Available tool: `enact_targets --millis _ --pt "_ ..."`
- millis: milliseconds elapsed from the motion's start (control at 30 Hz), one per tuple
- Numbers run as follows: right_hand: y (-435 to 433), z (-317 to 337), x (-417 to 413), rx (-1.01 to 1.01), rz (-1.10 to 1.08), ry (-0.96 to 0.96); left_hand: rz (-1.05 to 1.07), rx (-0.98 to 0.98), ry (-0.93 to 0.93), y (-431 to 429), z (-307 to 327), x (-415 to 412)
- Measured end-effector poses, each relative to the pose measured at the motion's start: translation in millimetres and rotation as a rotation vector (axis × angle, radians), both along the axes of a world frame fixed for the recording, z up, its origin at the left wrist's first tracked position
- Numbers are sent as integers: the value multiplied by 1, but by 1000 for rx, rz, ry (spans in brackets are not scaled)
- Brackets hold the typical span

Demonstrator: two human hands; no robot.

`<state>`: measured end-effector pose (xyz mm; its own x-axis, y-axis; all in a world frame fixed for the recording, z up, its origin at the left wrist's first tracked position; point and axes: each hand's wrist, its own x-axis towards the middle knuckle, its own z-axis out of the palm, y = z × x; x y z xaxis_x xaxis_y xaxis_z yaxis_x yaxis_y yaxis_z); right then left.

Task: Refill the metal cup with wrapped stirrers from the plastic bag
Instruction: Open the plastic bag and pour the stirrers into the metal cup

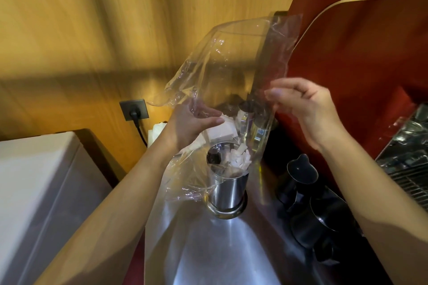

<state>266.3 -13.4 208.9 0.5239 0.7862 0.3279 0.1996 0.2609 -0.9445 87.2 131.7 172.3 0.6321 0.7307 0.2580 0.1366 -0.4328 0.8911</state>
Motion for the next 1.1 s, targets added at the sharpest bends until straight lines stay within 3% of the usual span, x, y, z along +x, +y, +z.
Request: enact_targets --millis 133,267,433,567,733,800,900,1100 --pt "-3 -25 -4 -81 -65 18 -12 -70 -39 2 -1 -3" --pt "1 -24 1 -38 -142 58 -54 -272 -118 8 -4 -14" --pt "8 8 8 130 -140 3 99 -170 -249 19 0 -23" --pt "12 8 9 -1 -34 -27 191 -241 -361 25 2 -27" --pt "12 -16 3 -64 -83 31 140 -516 -167 24 -16 -41" --pt "13 -13 5 -24 -119 78 180 -495 -140 20 -23 -46" --pt "16 0 6 71 -140 70 278 -471 -249 20 -19 -52" --pt "23 10 1 148 -30 32 267 -343 -288 26 -5 -76"
